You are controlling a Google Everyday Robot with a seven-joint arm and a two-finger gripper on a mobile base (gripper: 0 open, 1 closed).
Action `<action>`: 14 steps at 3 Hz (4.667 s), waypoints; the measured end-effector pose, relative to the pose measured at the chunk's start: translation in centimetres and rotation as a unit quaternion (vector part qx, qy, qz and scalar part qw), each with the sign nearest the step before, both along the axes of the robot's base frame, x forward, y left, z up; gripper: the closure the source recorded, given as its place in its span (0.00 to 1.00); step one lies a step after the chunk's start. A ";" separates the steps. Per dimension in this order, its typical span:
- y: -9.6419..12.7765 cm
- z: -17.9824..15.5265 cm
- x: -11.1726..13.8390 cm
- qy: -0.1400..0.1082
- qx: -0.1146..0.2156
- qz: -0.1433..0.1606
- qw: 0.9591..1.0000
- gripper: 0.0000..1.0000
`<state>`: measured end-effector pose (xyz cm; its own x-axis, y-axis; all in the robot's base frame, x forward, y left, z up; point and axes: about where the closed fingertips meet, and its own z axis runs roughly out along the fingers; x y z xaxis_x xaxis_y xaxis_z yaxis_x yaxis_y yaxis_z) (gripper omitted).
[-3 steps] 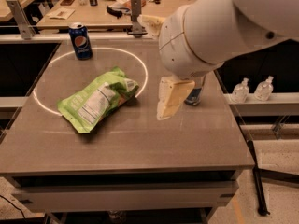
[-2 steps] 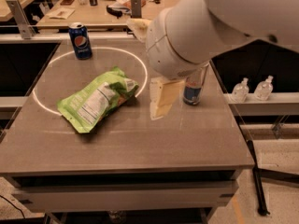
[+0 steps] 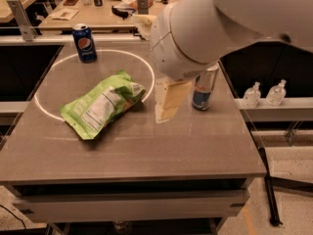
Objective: Pick green rice chip bag
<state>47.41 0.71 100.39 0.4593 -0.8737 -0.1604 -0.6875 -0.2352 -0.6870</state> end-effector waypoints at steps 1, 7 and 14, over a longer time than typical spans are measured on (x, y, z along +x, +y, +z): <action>0.9 -0.4 1.7 0.010 0.003 0.003 1.000 0.00; 9.4 -10.1 8.9 0.172 -0.017 0.136 0.976 0.00; 12.0 -14.8 10.1 0.267 -0.036 0.176 0.947 1.00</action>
Offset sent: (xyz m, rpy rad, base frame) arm 0.0691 0.0386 -0.0489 0.0097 0.1757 0.0955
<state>57.51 12.69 85.55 0.5941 -0.6996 -0.3970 -0.8028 -0.5468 -0.2378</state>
